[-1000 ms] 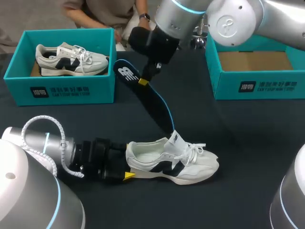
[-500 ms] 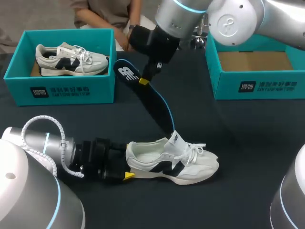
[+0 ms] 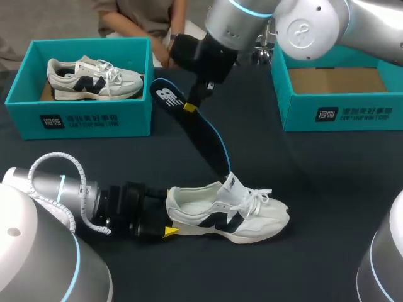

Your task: Take the shoe out of the shoebox, open the shoe tongue, remove and reinsert the insole, then place the shoe into the shoebox

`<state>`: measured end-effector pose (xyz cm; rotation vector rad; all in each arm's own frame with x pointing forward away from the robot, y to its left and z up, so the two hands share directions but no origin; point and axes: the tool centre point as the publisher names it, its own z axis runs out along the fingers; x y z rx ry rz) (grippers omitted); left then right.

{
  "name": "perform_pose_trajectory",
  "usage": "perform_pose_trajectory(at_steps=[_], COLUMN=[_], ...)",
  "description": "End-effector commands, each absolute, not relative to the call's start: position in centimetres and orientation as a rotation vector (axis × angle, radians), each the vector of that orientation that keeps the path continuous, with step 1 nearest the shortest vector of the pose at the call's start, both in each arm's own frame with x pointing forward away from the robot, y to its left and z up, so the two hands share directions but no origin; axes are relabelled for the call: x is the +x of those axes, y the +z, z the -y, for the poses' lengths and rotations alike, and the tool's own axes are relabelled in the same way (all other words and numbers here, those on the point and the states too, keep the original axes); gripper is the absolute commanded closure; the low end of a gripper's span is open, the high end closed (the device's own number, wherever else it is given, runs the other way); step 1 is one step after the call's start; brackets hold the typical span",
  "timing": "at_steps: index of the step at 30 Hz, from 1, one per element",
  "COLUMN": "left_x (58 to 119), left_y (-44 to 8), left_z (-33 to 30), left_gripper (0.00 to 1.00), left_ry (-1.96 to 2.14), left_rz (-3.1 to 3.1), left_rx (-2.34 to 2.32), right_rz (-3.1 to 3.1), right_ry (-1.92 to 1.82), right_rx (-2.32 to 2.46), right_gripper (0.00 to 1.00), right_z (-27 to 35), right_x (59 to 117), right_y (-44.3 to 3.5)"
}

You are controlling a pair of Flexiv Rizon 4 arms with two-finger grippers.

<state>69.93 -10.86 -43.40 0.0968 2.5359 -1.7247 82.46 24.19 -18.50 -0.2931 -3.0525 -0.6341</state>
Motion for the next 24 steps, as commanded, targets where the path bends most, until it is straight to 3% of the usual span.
perform_pose_trajectory(at_steps=[1,24], left_x=[69.9,69.9], left_y=[-43.8,-43.8], left_z=[11.0,11.0], left_gripper=[1.00,1.00], left_ry=[-1.720,-1.720], left_rz=[-2.537,-2.537], left_rx=[0.095,0.095], right_rz=[3.044,2.696], right_ry=[-0.703,-1.194], right_rx=[-0.315,-0.385], right_gripper=[1.00,1.00], right_z=[-23.6,-25.1], right_x=[82.8,84.7], right_y=[-18.2,-9.0])
